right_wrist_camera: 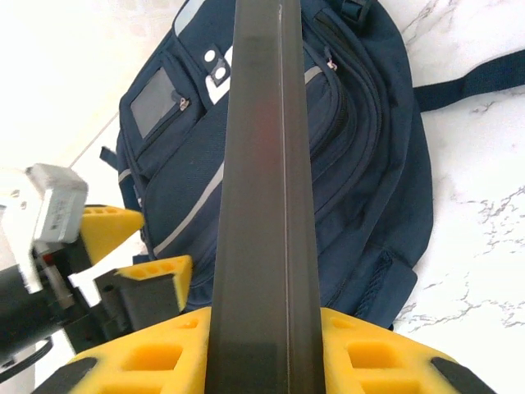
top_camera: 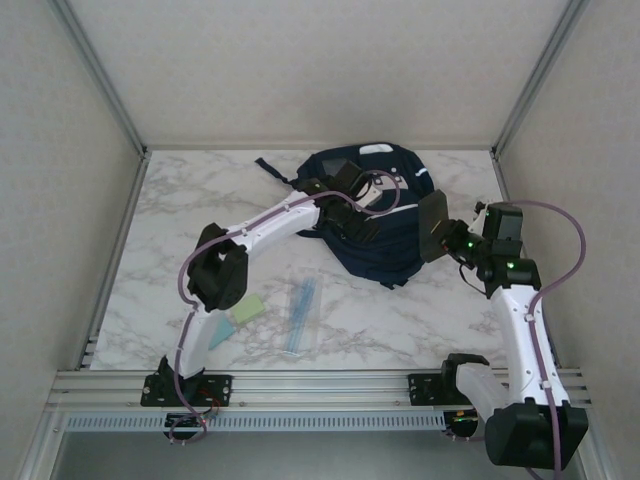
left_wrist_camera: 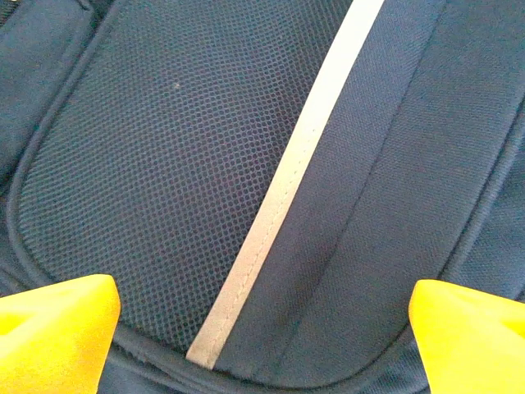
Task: Pack books, pencil case, and school supplies into a backpack
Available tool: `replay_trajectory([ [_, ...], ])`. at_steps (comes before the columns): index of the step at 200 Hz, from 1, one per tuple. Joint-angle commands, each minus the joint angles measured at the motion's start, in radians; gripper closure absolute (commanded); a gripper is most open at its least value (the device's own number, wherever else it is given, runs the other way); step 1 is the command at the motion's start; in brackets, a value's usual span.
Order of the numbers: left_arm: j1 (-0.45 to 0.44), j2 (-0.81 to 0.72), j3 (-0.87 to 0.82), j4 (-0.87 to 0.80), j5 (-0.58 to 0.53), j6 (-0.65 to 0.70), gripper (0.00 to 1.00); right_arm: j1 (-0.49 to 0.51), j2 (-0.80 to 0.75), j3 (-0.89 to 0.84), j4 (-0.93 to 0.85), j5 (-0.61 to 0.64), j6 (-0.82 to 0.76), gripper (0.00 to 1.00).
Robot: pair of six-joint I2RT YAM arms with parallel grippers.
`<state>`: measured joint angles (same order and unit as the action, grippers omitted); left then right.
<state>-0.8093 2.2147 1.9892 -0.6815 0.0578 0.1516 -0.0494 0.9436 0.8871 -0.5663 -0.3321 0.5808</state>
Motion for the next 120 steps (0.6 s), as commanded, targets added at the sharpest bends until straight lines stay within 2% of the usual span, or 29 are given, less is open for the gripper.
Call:
replay_trajectory([
  [1,-0.007,0.051,0.065,-0.063,0.005,0.062,0.10,-0.008,-0.028,-0.006,0.019,-0.050,0.000,0.86],
  [50,0.002,0.184,0.182,-0.109,-0.071,0.083,0.12,-0.010,-0.038,-0.004,0.020,-0.067,0.001,0.87],
  [65,0.001,0.204,0.241,-0.179,-0.023,0.061,0.13,-0.010,-0.043,0.002,0.009,-0.062,-0.005,0.87],
  [120,-0.020,0.069,0.160,-0.200,0.203,-0.024,0.10,-0.019,-0.044,0.004,-0.001,-0.057,-0.018,0.88],
])
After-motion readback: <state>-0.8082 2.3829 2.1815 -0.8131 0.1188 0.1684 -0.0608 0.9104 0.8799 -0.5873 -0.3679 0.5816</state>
